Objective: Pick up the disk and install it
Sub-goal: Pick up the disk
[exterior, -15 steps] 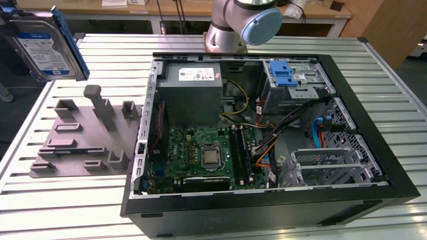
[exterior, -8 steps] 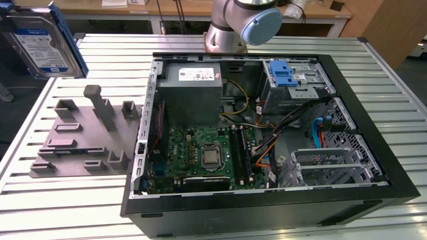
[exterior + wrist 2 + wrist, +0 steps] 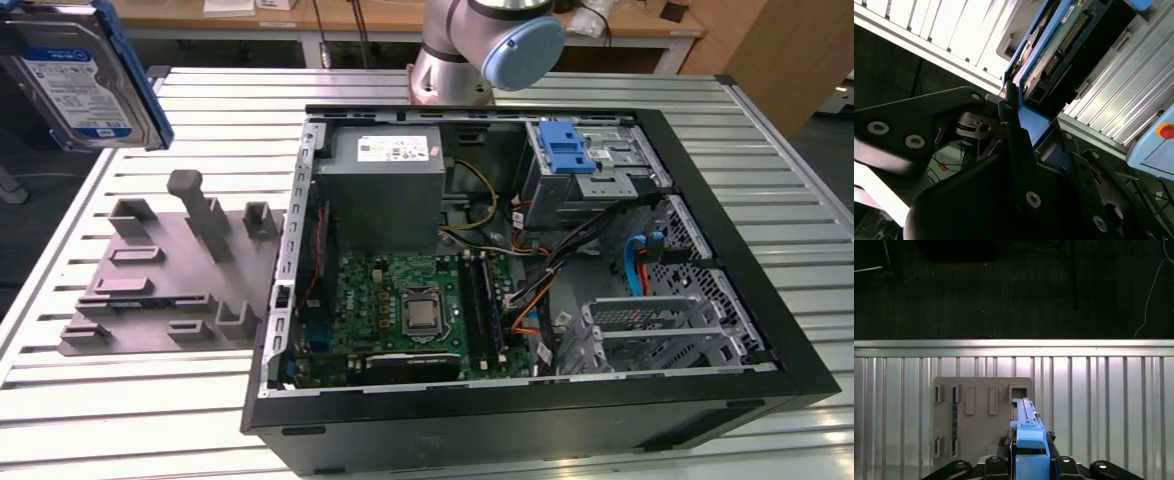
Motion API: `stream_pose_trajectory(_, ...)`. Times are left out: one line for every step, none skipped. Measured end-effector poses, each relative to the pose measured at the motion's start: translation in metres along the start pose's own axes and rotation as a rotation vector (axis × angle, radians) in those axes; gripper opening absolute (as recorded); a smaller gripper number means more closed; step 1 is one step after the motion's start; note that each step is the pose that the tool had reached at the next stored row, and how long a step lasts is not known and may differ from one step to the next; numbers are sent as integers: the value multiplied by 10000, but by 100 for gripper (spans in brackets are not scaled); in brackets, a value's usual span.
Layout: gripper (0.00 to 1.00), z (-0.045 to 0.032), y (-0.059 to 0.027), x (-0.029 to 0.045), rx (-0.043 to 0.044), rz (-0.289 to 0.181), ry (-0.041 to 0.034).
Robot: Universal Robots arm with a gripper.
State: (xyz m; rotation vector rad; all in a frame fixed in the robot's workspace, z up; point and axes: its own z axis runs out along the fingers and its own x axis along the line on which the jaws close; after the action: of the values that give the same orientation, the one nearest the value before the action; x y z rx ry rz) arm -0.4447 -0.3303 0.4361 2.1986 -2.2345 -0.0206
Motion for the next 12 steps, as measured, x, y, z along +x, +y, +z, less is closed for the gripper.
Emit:
stream_pose_trajectory(36,-11,0,0,0,0,0)
stream_pose_trajectory(36,-24,0,0,0,0,0)
stream_pose_trajectory(36,-36,0,0,-1,0,0)
stream_pose_trajectory(36,-46,0,0,0,0,0)
stream_pose_trajectory(36,-57,1,0,0,0,0)
stream_pose_trajectory(36,-68,1,-1,0,0,0)
stream_pose_trajectory(36,-80,1,-1,0,0,0)
stream_pose_trajectory(36,-93,1,-1,-1,0,0)
stream_pose_trajectory(36,-104,1,-1,0,0,0)
stream_pose_trajectory(36,-117,1,-1,0,1,0)
stream_pose_trajectory(36,-127,1,-1,0,0,0)
stream_pose_trajectory(36,-137,2,-1,-1,0,0)
